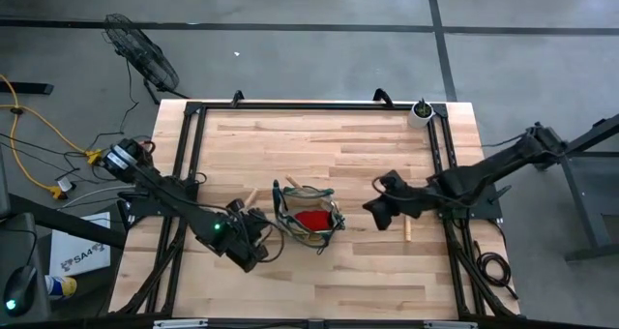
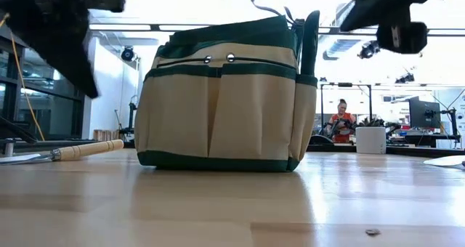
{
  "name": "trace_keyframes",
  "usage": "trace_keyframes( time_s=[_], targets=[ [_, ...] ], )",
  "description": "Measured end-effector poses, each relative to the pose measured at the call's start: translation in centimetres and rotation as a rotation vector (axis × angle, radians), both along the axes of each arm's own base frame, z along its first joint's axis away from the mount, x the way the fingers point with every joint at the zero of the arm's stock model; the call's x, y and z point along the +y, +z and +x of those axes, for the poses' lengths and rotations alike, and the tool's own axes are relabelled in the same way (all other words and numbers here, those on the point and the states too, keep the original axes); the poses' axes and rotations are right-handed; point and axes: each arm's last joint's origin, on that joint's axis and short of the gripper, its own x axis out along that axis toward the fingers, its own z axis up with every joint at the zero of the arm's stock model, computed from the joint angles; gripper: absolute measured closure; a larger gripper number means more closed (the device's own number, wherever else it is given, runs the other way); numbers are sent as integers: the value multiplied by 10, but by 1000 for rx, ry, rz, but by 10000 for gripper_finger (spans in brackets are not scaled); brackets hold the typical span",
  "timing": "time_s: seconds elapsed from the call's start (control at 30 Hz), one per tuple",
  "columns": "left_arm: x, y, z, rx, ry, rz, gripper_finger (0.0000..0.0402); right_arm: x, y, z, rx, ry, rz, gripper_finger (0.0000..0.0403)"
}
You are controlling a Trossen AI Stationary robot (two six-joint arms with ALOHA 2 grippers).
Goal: Pick & Place Garden tools in Gardening bag
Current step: Adjust the light brown gardening bag
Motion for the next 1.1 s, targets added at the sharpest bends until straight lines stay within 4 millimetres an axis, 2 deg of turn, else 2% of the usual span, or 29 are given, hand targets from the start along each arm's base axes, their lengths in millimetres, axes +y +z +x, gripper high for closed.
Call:
trace_keyframes(
  time_s=[0.2,0.4,0.7,0.93,1.1],
  targets=[
    [1,19,-19,-51,9,26,402,21,13,-7,-142,82,-129,401],
    [7,38,-27,-136,10,11,402,46,14,-5,-232,186,-306,401],
    [9,45,-28,-179,-18,29,402,81,-16,25,-209,381,-592,401],
    [8,46,-26,-194,-20,11,402,99,-31,51,-143,447,-697,401],
    [7,46,-25,-201,-20,4,402,107,-47,64,-98,516,-682,401]
  ],
)
